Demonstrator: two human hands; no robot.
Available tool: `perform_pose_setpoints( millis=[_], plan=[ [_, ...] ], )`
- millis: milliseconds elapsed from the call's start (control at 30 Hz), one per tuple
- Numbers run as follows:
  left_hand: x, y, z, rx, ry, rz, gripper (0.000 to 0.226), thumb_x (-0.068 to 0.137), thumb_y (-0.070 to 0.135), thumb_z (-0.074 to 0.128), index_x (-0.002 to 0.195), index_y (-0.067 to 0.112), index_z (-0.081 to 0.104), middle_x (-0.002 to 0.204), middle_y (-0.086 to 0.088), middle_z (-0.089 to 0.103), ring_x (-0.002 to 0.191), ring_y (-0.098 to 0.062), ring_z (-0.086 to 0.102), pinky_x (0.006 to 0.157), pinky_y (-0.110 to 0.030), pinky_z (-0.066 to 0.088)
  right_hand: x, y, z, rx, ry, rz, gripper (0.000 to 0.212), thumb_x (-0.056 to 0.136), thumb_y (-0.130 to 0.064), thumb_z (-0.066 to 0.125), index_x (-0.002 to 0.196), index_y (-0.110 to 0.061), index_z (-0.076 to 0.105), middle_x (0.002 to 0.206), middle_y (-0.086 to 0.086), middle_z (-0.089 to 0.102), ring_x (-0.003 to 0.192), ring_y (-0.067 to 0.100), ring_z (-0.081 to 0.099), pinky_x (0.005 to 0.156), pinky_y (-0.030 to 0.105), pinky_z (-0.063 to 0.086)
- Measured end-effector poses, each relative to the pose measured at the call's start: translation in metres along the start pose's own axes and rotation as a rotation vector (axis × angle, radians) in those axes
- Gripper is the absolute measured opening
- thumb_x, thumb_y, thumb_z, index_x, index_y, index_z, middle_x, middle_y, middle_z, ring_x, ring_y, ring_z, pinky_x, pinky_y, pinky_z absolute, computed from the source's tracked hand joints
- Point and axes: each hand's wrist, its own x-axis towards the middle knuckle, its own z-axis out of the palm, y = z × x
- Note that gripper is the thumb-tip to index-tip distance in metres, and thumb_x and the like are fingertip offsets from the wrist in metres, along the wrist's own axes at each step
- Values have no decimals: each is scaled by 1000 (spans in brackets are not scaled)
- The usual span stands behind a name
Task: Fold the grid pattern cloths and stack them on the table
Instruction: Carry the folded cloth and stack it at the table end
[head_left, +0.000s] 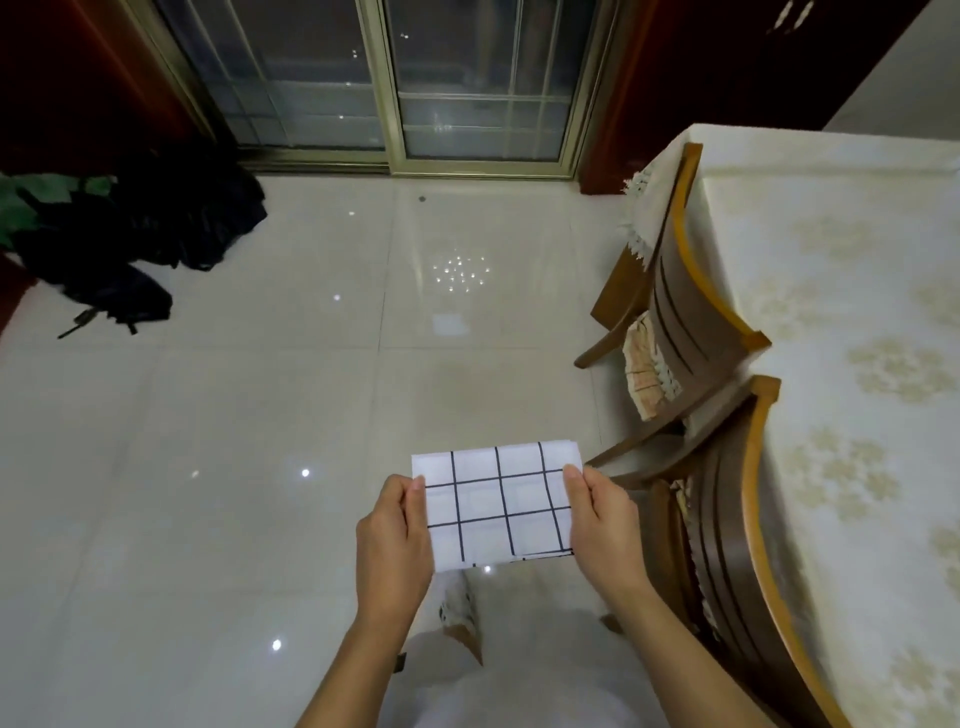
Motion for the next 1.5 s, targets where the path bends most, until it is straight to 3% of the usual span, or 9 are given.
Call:
perform_pose_setpoints(
  millis=[100, 300, 500, 733, 933, 1067, 1233, 1333, 1500],
  plan=[
    [44, 6, -10, 16, -19, 17, 35, 104, 36, 39, 76, 16, 49, 55, 1, 46, 47, -8, 37, 45, -21, 32, 29, -20, 19, 1, 13, 4, 40, 104, -27, 45, 69, -11, 53, 59, 1, 53, 52, 8, 49, 49, 20, 37],
    [122, 30, -9, 15, -52, 33, 34, 104, 36, 39, 75, 19, 48, 52, 5, 42, 45, -8, 34, 46, -26, 33, 97, -48, 38, 12, 54, 28, 44, 103, -37, 43, 72, -7, 53, 62, 12, 55, 55, 25, 49, 51, 46, 43],
    [206, 64, 15, 26, -60, 47, 34, 104, 34, 40, 74, 19, 47, 50, 9, 41, 45, -8, 36, 48, -34, 39, 183, -67, 42, 38, 68, 14, 44, 104, -38, 43, 73, -9, 53, 63, 12, 55, 58, 30, 54, 51, 46, 45],
    [325, 127, 75, 44, -84, 69, 35, 104, 34, 41, 74, 17, 47, 53, 4, 42, 47, -8, 37, 46, -27, 36, 319, -91, 23, 71, 96, 6, 43, 104, -32, 44, 69, -8, 49, 55, -2, 41, 50, 6, 35, 47, 21, 30],
    [416, 206, 142, 32, -126, 87, 35, 103, 37, 40, 74, 19, 48, 53, 3, 46, 47, -7, 41, 46, -27, 39, 439, -113, -26, 71, 169, 10, 43, 104, -27, 45, 67, -6, 46, 55, 1, 45, 50, 7, 40, 49, 23, 32],
    [465, 247, 174, 40, -140, 114, 34, 104, 34, 42, 73, 21, 48, 49, 10, 43, 46, -7, 40, 48, -40, 46, 497, -127, -47, 77, 216, 20, 43, 104, -21, 47, 62, -15, 41, 51, -7, 41, 47, 4, 41, 45, 16, 29],
    [519, 284, 203, 36, -155, 133, 34, 103, 34, 42, 74, 19, 49, 52, 7, 42, 45, -6, 40, 47, -36, 43, 561, -133, -60, 67, 229, 31, 44, 104, -30, 45, 73, 0, 51, 63, 16, 55, 54, 21, 47, 54, 35, 38],
    [554, 296, 221, 40, -175, 150, 32, 104, 31, 43, 75, 19, 51, 55, 8, 49, 49, -4, 47, 45, -16, 36, 597, -139, -64, 48, 241, 44, 40, 104, -26, 45, 71, -4, 51, 64, 14, 57, 57, 18, 50, 52, 29, 38],
    [626, 321, 256, 73, -255, 161, 31, 103, 36, 41, 80, 21, 53, 67, 4, 61, 59, -7, 57, 52, -26, 45, 667, -144, -68, 38, 301, 93, 41, 104, -28, 45, 70, -7, 50, 61, 3, 55, 56, 8, 50, 52, 27, 37]
  ],
)
